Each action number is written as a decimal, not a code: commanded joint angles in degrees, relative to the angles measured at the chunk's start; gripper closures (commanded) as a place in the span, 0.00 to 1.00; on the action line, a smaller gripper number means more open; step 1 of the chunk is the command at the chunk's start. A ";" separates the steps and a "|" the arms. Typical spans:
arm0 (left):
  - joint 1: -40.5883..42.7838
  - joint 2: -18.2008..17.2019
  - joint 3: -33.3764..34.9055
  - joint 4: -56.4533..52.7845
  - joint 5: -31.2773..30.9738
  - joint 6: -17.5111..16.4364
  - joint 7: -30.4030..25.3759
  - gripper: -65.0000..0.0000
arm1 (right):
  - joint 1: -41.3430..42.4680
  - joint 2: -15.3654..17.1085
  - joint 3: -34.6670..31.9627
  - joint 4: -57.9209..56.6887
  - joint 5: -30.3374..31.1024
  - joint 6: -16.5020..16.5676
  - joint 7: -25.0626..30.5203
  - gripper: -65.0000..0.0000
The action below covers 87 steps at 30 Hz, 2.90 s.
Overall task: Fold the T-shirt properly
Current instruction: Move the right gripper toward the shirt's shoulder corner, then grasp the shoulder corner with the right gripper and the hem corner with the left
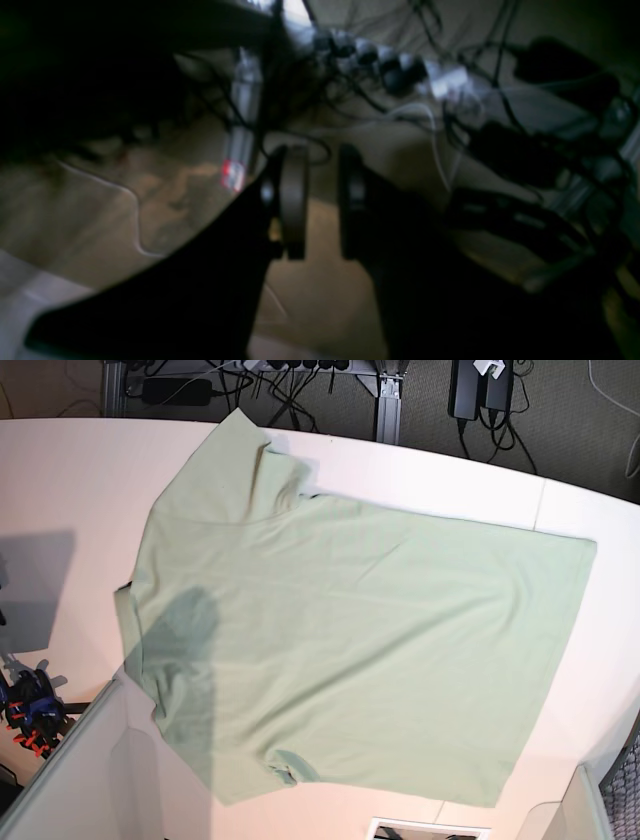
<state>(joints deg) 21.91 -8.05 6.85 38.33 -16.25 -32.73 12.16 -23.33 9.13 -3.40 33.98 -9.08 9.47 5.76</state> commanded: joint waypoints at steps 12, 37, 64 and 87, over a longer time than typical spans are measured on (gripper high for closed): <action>19.30 -3.78 -10.08 32.48 -4.07 -0.96 2.91 0.83 | -21.53 12.24 0.07 30.53 0.09 -0.02 -2.19 0.82; 37.31 -14.86 -30.14 78.73 -17.33 -0.94 9.14 0.47 | -28.63 17.86 23.30 78.82 18.67 -2.27 -15.17 0.73; 36.41 -22.62 -35.30 78.73 -15.65 1.68 9.09 0.47 | -11.02 -7.54 16.61 69.68 32.89 -3.52 -21.62 0.41; 13.60 -31.50 -29.31 57.64 -14.80 6.56 9.05 0.35 | -9.55 -8.02 16.65 69.68 28.74 -3.52 -21.18 0.41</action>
<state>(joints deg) 35.31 -38.54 -21.85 95.35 -30.55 -26.09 22.22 -32.67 0.93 13.15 102.96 19.62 5.58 -15.92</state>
